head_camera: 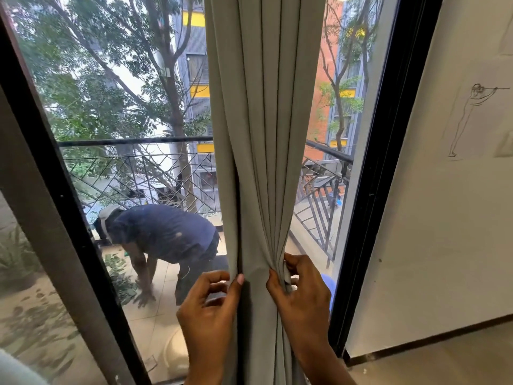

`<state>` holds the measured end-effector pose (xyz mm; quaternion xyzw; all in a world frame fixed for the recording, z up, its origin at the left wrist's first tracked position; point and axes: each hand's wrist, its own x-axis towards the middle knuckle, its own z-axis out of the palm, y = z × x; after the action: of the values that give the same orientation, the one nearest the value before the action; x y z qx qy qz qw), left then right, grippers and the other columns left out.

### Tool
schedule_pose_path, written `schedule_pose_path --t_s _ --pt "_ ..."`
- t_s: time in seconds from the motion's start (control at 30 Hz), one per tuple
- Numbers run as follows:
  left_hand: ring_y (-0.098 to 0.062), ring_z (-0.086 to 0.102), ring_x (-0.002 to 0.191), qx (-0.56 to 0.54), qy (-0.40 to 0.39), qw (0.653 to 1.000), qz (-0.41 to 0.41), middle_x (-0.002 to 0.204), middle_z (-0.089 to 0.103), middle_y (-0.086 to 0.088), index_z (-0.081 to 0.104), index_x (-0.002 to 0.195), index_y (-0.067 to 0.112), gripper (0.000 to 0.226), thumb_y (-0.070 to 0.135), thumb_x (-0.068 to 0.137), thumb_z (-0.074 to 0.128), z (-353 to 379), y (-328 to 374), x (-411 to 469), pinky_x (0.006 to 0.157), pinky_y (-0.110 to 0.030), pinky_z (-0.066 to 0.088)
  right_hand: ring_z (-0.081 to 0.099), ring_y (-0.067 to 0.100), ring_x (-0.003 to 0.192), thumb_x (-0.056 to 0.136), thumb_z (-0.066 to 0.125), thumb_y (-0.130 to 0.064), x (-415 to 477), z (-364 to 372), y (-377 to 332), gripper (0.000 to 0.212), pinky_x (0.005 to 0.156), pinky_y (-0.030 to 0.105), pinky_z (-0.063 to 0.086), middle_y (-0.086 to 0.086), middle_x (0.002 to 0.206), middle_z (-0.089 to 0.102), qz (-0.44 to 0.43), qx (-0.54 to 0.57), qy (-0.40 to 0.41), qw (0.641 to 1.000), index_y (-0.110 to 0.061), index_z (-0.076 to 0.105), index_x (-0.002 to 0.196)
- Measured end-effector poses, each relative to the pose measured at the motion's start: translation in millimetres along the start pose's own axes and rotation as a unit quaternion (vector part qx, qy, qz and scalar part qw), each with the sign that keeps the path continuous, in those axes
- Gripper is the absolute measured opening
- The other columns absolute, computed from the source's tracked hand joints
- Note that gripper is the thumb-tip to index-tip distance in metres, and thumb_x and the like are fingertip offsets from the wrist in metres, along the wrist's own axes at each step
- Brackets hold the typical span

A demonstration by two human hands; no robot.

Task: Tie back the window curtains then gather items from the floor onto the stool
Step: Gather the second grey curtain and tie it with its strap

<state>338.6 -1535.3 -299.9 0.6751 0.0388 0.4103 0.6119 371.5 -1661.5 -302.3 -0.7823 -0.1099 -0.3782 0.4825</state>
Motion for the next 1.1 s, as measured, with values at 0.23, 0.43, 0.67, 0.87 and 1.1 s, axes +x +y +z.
schedule_pose_path --t_s 0.23,0.43,0.67,0.87,1.1 --pt "-0.001 0.065 0.075 0.063 -0.108 0.988 0.086 0.079 0.068 0.012 0.068 0.085 0.025 0.018 0.008 0.079 0.075 19.9 1.3 18.2 0.063 -0.008 0.048 0.062 0.01 0.083 0.077 0.058 -0.047 12.6 9.3 -8.3 0.025 0.071 0.039 0.054 -0.008 0.089 0.065 0.034 0.074 -0.071 0.994 -0.029 0.057 0.094" --pt "-0.009 0.068 0.078 -0.01 -0.109 0.99 0.087 0.08 0.069 0.009 0.072 0.086 0.015 0.009 0.011 0.078 0.073 16.5 -5.6 6.4 0.066 -0.015 0.052 0.061 0.016 0.078 0.084 0.061 -0.036 20.9 5.9 -1.0 0.019 0.066 0.042 0.054 -0.002 0.085 0.065 0.003 0.006 -0.052 0.999 -0.019 0.06 0.093" --pt "-0.008 0.069 0.088 -0.077 -0.153 0.985 0.022 0.089 0.072 0.002 0.072 0.092 0.022 0.021 0.004 0.082 0.069 30.9 -13.8 9.3 0.075 -0.018 0.054 0.062 -0.002 0.088 0.087 0.065 -0.018 25.6 -11.1 -4.0 0.023 0.071 0.017 0.054 -0.021 0.088 0.067 0.055 0.118 -0.133 0.982 -0.039 0.061 0.094" --pt "-0.024 0.06 0.109 -0.095 -0.286 0.953 0.019 0.108 0.065 0.003 0.071 0.109 0.039 0.046 0.004 0.087 0.052 35.2 -37.1 11.8 0.096 -0.032 0.049 0.063 0.002 0.078 0.077 0.076 -0.027 43.7 -17.3 4.9 0.015 0.074 0.021 0.052 -0.011 0.081 0.069 0.118 0.127 -0.138 0.975 -0.024 0.067 0.089" --pt "-0.004 0.058 0.105 -0.047 -0.165 0.985 -0.005 0.121 0.059 0.0 0.057 0.112 0.043 0.031 0.026 0.086 0.059 38.7 -42.7 39.0 0.078 -0.012 0.044 0.06 0.003 0.066 0.078 0.071 0.0 60.6 -35.2 19.2 0.02 0.067 0.018 0.05 -0.007 0.069 0.069 0.117 0.171 -0.157 0.966 -0.02 0.071 0.079"
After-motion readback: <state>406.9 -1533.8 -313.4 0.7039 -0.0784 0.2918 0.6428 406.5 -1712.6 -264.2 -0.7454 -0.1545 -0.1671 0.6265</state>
